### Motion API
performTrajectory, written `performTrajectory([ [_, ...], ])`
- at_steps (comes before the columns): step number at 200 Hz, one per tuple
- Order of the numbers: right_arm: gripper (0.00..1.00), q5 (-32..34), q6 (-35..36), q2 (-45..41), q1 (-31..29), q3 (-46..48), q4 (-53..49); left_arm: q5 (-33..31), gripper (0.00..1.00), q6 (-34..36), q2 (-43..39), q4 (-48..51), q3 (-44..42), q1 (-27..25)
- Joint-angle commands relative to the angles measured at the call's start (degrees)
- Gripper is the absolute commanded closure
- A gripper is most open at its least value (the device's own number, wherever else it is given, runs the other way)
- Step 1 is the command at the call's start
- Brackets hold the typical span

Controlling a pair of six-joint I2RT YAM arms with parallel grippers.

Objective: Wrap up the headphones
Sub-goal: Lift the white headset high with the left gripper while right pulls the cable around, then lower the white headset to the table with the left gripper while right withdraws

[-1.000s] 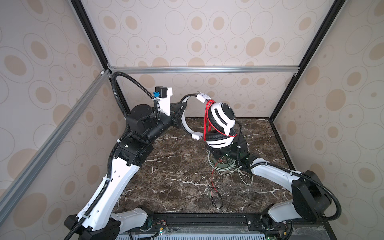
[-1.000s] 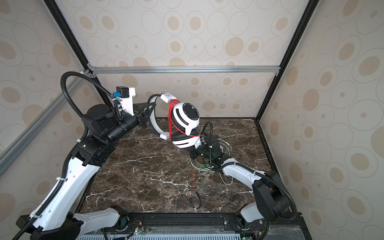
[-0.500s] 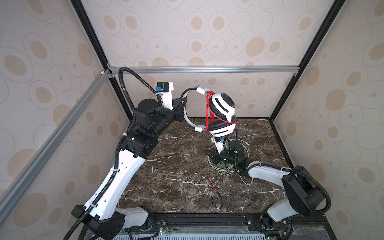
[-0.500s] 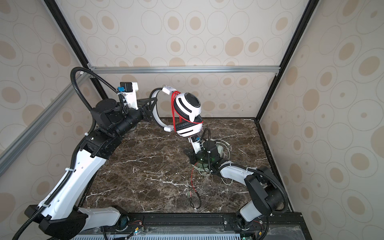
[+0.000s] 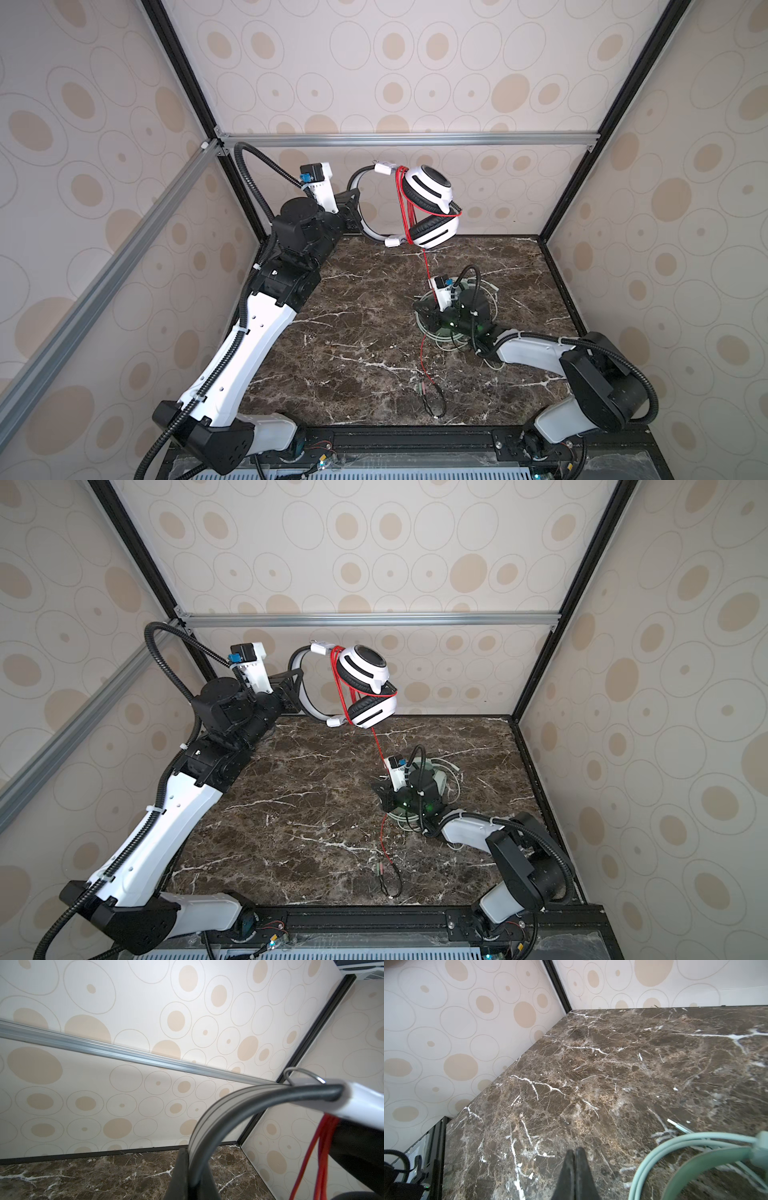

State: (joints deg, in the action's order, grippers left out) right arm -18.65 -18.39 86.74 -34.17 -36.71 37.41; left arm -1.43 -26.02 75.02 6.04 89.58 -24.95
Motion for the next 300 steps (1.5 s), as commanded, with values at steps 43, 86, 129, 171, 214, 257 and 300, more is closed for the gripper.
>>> performTrajectory([
  [43,1.00,13.2,9.4,-8.2,-8.2,0.1,-12.4,-10.1,1.00,-2.3,1.5,-9.6,4.3,0.8],
  [86,1.00,20.7,15.3,-14.0,-15.5,-1.0,-21.4,-14.4,1.00,2.7,4.1,-8.9,4.7,0.9],
  [129,1.00,27.2,20.4,-17.9,-22.5,-4.4,-30.0,-20.3,1.00,9.7,5.8,-8.7,2.4,1.0],
  [171,1.00,30.6,24.6,-19.8,-26.5,-9.1,-36.7,-25.9,1.00,17.2,6.1,-11.2,-3.5,1.0],
  [214,1.00,32.7,29.3,-20.5,-28.0,-15.1,-41.7,-28.7,1.00,22.5,6.3,-12.5,-9.6,0.9],
  [257,1.00,37.8,35.7,-19.5,-28.2,-23.1,-49.8,-29.3,1.00,26.4,5.4,-11.0,-14.5,0.4],
  [300,1.00,42.8,42.7,-16.1,-28.1,-30.1,-53.4,-24.8,1.00,29.6,3.5,-4.7,-17.1,-1.9],
])
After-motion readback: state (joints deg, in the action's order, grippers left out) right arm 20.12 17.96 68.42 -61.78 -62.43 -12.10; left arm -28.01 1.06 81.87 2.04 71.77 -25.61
